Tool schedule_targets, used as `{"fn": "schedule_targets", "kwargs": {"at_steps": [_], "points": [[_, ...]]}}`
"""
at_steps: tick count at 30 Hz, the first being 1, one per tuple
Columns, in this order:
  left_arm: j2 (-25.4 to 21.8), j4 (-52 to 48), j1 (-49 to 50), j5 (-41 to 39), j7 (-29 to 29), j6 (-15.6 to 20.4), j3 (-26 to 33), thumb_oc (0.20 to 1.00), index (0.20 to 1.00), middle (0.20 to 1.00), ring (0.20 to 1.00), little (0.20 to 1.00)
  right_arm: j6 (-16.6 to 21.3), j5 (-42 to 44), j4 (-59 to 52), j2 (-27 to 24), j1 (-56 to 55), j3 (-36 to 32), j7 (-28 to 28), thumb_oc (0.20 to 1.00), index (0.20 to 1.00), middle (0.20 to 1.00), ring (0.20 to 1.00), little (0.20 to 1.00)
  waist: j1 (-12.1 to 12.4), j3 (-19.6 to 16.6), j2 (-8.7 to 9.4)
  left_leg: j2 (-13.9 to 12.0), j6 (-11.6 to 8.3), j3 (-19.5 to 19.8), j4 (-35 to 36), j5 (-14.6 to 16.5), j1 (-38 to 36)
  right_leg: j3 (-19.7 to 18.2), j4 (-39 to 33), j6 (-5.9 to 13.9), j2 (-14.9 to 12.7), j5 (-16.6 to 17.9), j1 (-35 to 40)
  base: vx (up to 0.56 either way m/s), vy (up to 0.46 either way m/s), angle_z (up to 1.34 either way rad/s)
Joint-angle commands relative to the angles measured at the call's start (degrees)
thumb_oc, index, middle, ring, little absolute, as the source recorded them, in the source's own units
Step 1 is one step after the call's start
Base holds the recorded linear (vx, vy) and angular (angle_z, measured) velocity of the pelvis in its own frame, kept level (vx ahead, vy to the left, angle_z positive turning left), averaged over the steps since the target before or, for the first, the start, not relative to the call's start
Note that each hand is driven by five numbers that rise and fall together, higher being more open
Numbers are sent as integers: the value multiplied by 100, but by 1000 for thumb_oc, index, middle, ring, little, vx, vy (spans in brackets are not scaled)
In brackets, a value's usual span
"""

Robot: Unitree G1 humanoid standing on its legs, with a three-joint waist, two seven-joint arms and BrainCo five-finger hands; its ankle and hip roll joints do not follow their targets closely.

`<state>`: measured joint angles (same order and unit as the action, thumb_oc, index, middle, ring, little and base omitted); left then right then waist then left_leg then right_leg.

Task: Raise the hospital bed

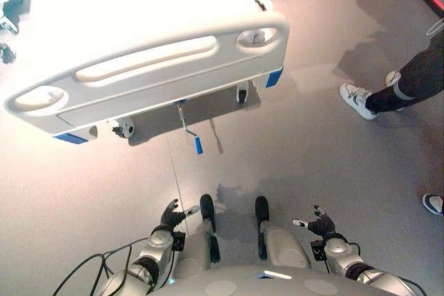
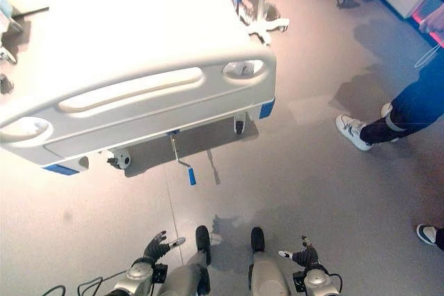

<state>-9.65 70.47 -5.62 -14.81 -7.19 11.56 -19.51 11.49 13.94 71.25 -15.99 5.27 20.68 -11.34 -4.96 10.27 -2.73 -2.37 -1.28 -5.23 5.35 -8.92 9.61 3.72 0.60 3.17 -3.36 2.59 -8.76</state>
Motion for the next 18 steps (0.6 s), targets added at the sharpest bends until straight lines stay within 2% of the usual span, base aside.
{"fn": "schedule_targets", "kwargs": {"at_steps": [1,9,18], "points": [[84,171,-282,334,80,35,134,1000,1000,1000,1000,1000,-65,-96,65,72,58,-137,61,1000,1000,1000,1000,1000,125,-1,227,459,48,66,-35,555,-607,-92,292,414,-244,374,-261,114,-102,6],[41,250,-45,320,326,70,269,1000,1000,1000,1000,1000,-120,-123,214,118,-70,-324,218,1000,1000,1000,1000,1000,139,-399,190,400,30,104,-35,643,-982,24,358,382,-180,177,121,97,-62,4],[97,540,275,139,658,-93,678,1000,1000,1000,1000,1000,-213,-196,484,196,-355,-559,390,1000,1000,1000,1000,1000,157,-849,219,336,-8,133,-35,710,-1323,96,159,343,-119,91,631,75,-63,3]]}}
